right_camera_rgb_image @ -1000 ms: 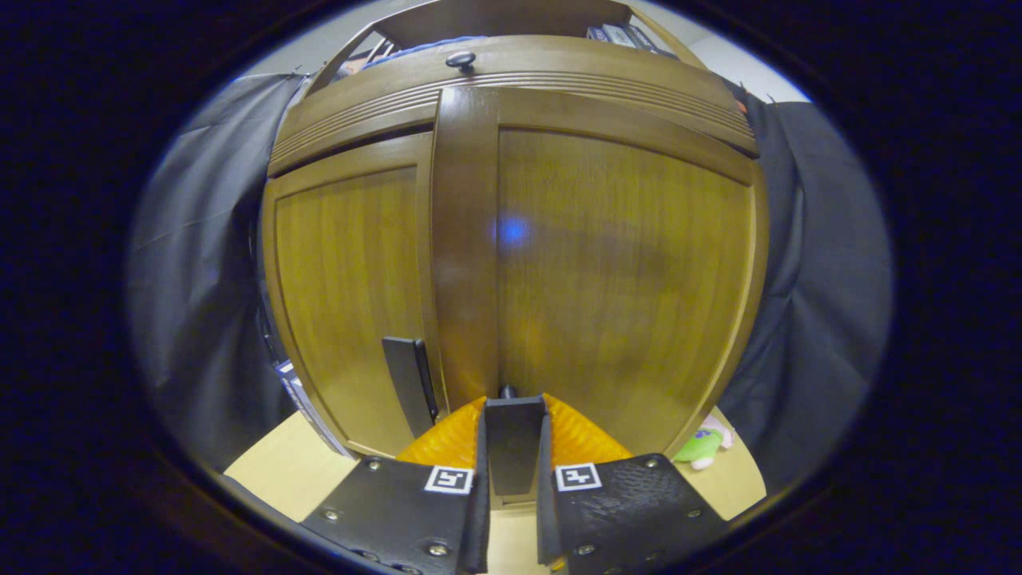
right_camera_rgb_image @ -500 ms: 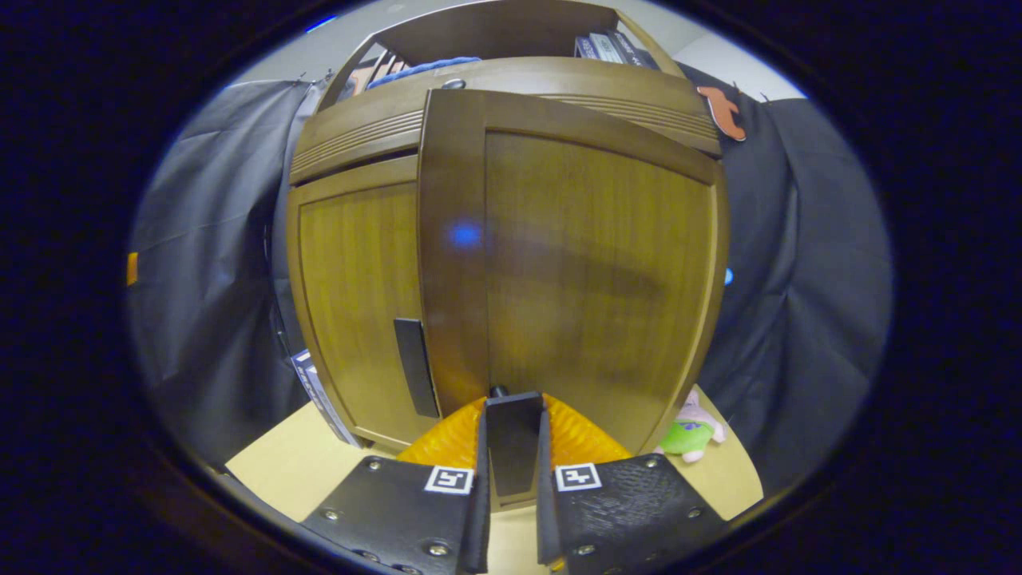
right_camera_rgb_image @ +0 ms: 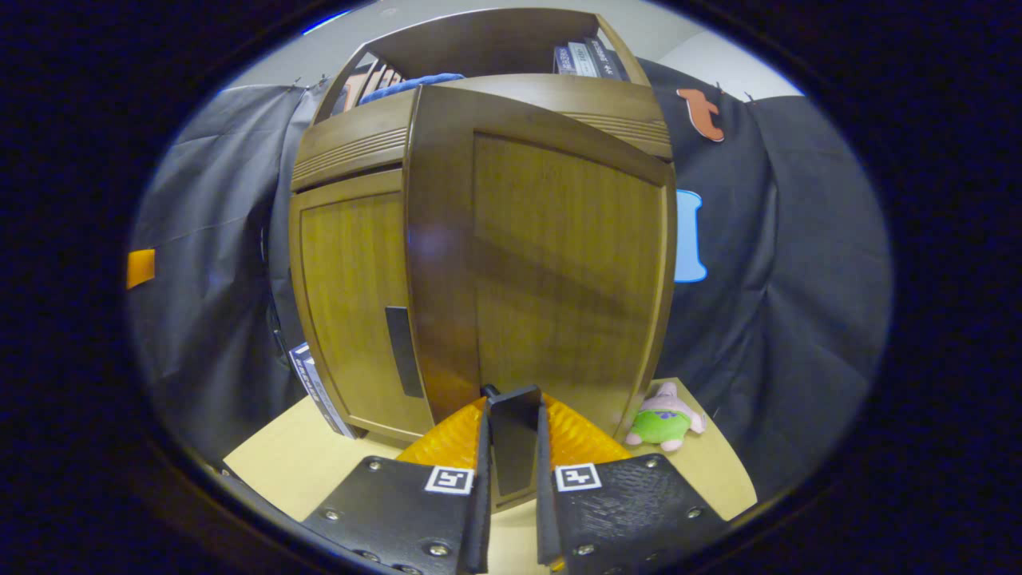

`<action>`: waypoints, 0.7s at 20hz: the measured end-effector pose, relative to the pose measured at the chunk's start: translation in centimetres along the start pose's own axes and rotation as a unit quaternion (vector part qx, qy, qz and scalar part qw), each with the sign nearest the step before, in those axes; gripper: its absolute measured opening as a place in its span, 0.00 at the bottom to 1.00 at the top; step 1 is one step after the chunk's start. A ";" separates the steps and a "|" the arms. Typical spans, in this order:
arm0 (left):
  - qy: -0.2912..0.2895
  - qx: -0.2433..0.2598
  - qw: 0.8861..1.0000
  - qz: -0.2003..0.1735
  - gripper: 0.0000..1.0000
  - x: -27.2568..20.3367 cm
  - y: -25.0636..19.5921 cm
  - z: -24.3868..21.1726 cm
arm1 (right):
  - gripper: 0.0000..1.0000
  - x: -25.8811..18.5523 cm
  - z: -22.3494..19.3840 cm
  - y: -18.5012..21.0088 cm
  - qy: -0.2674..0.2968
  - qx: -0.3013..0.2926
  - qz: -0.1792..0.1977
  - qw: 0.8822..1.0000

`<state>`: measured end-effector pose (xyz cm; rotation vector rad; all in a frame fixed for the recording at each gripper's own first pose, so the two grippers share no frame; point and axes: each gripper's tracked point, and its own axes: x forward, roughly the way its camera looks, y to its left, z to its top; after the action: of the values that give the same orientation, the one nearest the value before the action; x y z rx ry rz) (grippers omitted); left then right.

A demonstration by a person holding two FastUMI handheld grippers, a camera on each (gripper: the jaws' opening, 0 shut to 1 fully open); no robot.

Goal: Open the right door of the double-door shoe cabinet with the right hand, and open the left door with the left hand.

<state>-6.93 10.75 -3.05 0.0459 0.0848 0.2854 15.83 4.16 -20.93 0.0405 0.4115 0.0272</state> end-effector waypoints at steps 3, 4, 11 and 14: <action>0.005 -0.001 1.000 -0.022 0.92 0.1 -1.8 -0.4 | 0.23 -0.5 0.7 -0.1 0.000 -0.004 -0.007 1.000; 0.007 -0.002 1.000 -0.031 0.92 0.2 -2.4 -0.6 | 0.23 -0.4 1.0 0.3 0.001 -0.004 -0.009 1.000; 0.018 -0.005 0.997 -0.080 0.92 0.5 -6.4 -1.4 | 0.23 -0.3 0.9 0.2 0.007 -0.010 0.007 1.000; 0.023 -0.006 0.995 -0.101 0.92 0.7 -8.1 -1.7 | 0.23 -0.3 0.8 0.4 0.009 -0.004 0.020 1.000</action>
<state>-4.16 3.26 -5.31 0.0184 0.1317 0.0838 15.83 4.55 -20.03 0.0400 0.4289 0.0681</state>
